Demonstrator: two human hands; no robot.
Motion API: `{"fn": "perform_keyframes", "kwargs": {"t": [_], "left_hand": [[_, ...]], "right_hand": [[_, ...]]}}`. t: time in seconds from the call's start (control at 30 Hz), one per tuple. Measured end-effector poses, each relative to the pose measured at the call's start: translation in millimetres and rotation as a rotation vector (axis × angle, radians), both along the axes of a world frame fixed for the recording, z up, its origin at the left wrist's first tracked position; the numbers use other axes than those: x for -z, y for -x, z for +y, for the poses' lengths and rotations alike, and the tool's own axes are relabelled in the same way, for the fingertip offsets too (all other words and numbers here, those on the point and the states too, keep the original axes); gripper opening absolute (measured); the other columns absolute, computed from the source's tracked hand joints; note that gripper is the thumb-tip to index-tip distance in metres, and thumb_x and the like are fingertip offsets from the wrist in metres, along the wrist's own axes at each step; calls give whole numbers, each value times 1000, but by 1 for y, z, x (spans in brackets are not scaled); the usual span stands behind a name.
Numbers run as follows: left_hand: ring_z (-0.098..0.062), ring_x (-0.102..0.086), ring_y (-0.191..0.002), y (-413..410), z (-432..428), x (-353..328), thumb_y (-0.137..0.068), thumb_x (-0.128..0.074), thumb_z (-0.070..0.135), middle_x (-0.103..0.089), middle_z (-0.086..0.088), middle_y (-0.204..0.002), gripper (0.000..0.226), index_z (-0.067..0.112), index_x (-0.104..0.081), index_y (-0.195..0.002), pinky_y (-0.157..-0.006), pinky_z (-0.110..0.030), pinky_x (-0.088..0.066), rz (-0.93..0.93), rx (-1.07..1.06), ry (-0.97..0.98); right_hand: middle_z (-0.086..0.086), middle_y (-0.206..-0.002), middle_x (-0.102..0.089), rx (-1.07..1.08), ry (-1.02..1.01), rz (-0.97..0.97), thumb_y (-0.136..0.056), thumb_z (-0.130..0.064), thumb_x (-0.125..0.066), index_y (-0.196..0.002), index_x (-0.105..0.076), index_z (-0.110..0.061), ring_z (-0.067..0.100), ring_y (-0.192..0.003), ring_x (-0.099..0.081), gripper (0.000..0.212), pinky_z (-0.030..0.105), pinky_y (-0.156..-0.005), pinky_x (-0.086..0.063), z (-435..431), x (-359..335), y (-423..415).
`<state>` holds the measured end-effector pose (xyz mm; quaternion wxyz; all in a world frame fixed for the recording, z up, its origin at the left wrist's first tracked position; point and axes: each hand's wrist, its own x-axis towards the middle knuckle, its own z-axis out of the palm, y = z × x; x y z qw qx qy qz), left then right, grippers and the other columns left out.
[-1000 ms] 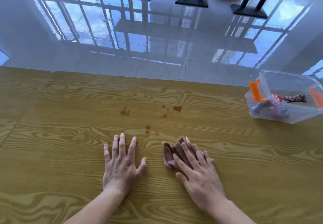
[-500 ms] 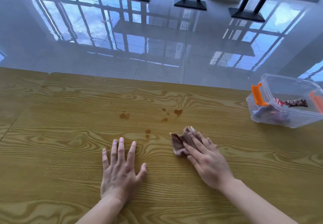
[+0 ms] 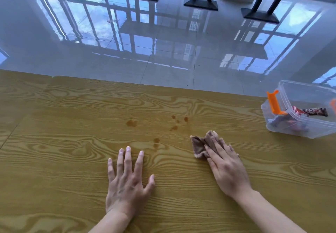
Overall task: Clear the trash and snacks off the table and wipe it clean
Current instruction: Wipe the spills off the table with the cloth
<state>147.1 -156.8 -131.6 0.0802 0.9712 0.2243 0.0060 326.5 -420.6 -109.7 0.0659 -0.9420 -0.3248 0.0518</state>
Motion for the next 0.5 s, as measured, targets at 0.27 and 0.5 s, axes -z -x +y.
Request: {"fn": "perform_keyframes", "kwargs": {"t": [0.27,0.5], "left_hand": [[-34,-14,-148,1,-2,-3,-81,-43,64,-24,-18,-157,78,21,-40,-147,-115,-61,-13,5,-7,-16],[-35,-16,-147,0,-1,-2,-82,-43,64,-26,-18,-157,78,22,-38,-147,-116,-60,-9,5,3,8]], "right_hand": [[-3,-165,-1,195,-6,78,-103,-50,-18,-154,-22,-32,25,-151,-1,53,44,-123,-3,93,1,-57],[1,-163,-11,423,10,43,-104,-43,-22,-153,-29,-28,29,-149,-15,52,47,-122,-13,25,-1,-34]]}}
